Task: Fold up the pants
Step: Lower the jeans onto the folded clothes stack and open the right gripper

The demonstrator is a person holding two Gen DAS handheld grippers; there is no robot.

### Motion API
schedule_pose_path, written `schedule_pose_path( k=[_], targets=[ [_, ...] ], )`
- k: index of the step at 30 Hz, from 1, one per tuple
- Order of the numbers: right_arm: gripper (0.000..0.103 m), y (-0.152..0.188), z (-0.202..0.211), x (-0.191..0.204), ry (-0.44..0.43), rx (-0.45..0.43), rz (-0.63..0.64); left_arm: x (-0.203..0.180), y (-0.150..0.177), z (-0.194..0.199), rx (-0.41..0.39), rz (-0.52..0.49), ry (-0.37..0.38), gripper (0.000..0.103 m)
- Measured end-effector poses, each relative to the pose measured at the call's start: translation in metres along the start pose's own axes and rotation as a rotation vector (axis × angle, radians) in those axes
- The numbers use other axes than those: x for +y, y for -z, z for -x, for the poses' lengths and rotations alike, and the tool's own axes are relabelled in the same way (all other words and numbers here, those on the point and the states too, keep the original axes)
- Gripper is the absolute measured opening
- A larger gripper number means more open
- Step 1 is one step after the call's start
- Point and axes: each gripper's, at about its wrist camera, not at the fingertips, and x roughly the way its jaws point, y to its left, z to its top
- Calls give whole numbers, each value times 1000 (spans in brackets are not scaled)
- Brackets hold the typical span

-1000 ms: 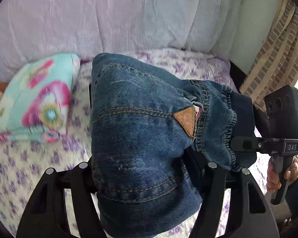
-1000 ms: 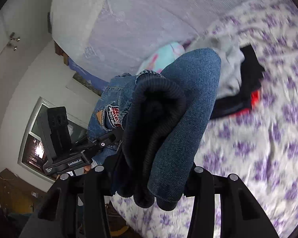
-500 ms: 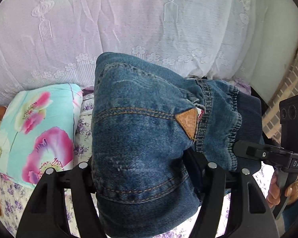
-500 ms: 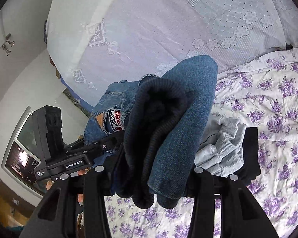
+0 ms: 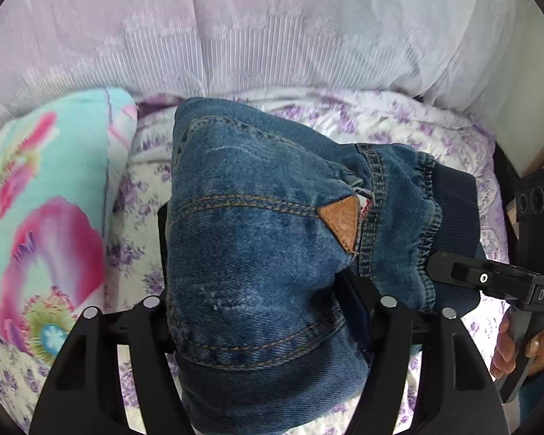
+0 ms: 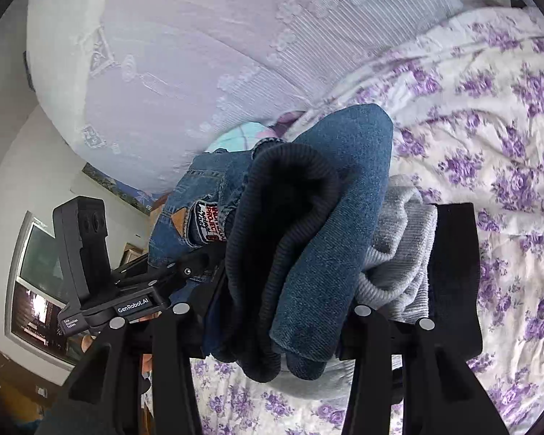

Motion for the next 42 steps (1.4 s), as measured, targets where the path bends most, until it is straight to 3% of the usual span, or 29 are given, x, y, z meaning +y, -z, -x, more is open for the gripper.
schedule_pose_path(
  k=[3,8,16,18,21,23,25,27,31,36,40,42],
  targets=[
    [46,-1,-8,-13,-16,-34,-21,1,0,-11,-54,-24,-42,76],
    [46,-7,-14,-25,-10,-53,-43,3,-10,-32,-56,-21,-85,92],
    [46,-2,-14,-34,-3,-71,-81,5,-7,-35,-42,13,-90,98],
    [46,7,-10,-29,2,-70,-95,5,2,-25,-25,34,-84,97],
    [46,21,1,-9,-12,-54,-99,-7,19,3,-67,-17,-100,95],
    [46,27,9,1,-21,-61,-92,-3,26,11,-71,5,-68,96],
    [46,33,10,-4,-29,-59,-116,2,30,5,-48,29,-56,98],
    [45,42,0,-14,-1,-57,-105,1,37,-10,-26,10,-90,99],
    [46,47,-4,-21,-20,-77,-124,2,40,-12,-45,28,-81,99],
    [52,41,-2,-13,4,-64,-151,3,37,-6,-13,55,-107,99],
    [68,32,10,-3,30,-18,-183,1,39,19,-21,29,-165,99],
    [76,28,33,7,50,-60,-168,-2,42,40,-51,8,-203,99]
  ],
)
